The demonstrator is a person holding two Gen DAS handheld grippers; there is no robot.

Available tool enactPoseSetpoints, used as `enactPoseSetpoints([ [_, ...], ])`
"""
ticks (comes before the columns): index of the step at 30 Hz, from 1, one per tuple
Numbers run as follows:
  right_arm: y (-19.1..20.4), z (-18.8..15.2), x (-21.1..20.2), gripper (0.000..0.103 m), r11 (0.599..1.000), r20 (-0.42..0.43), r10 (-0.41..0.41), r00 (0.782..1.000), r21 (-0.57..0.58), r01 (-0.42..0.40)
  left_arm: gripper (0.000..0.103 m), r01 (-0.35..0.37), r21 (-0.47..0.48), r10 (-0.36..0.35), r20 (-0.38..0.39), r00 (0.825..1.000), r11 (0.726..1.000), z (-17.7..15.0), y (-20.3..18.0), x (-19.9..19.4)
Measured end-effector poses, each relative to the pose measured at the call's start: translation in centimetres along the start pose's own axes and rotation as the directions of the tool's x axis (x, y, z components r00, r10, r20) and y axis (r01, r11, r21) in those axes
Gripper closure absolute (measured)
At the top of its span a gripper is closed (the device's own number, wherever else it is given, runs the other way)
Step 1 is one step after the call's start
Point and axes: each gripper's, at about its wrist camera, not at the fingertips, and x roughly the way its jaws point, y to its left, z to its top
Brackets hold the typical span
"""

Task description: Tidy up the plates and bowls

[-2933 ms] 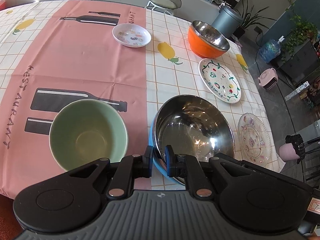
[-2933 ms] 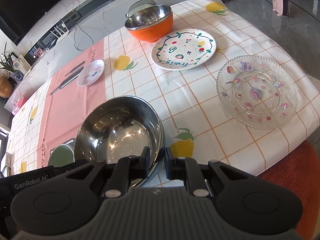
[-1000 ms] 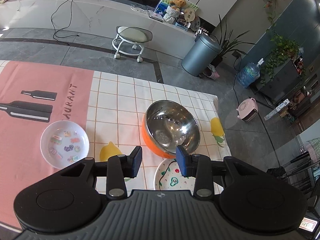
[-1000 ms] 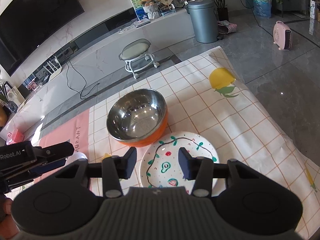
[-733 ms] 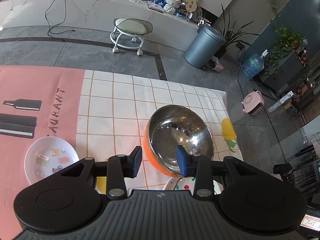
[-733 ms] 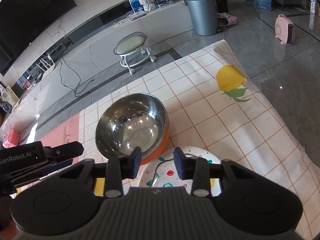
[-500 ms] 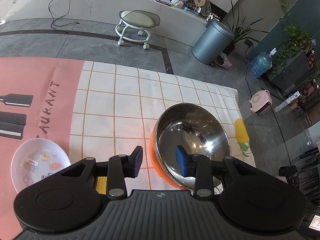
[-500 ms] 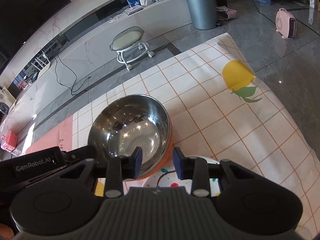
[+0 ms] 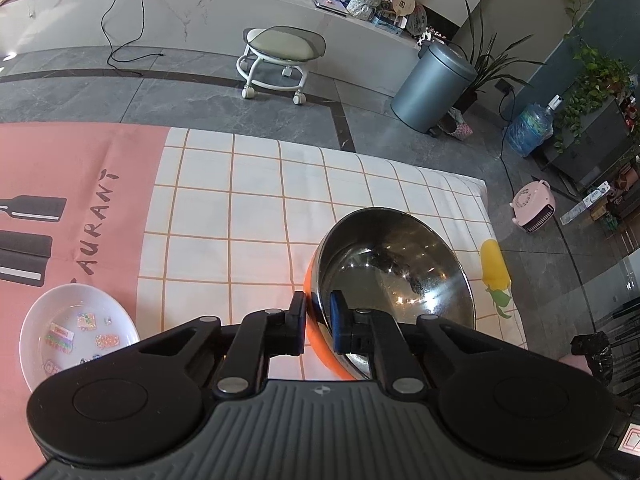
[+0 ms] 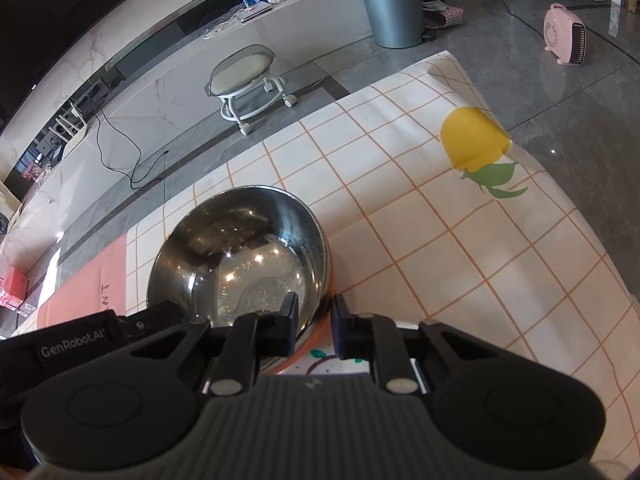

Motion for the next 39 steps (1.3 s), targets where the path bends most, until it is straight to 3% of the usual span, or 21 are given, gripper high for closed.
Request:
enactPoseSetpoints([
  [7, 0.9, -0.9, -3.1, 0.089, 0.999, 0.019, 0.033, 0.999, -0.013, -0.033, 0.090, -0.013, -0.008, 0.014, 0.035, 0.999, 1.000, -0.9, -0.3, -4.1],
  [16, 2.4, -3.7, -9.9, 0.089, 0.995, 0.055, 0.085, 0.995, -0.057, -0.082, 0.090, -0.018, -0.032, 0.021, 0.091, 0.996, 0.999, -3.2, 0.0, -11.5],
  [28, 4.0, -10.5, -18.4, 0.090, 0.983, 0.102, 0.150, 0.983, -0.124, -0.137, 0.090, -0.016, -0.072, 0.026, 0.147, 0.989, 0.997, -8.8, 1.8, -19.9],
  [39, 3.6, -17.6, -22.2, 0.090, 0.979, 0.078, 0.168, 0.983, -0.132, -0.157, 0.090, -0.002, -0.123, 0.018, 0.133, 0.991, 0.992, -14.3, 4.4, -22.7],
])
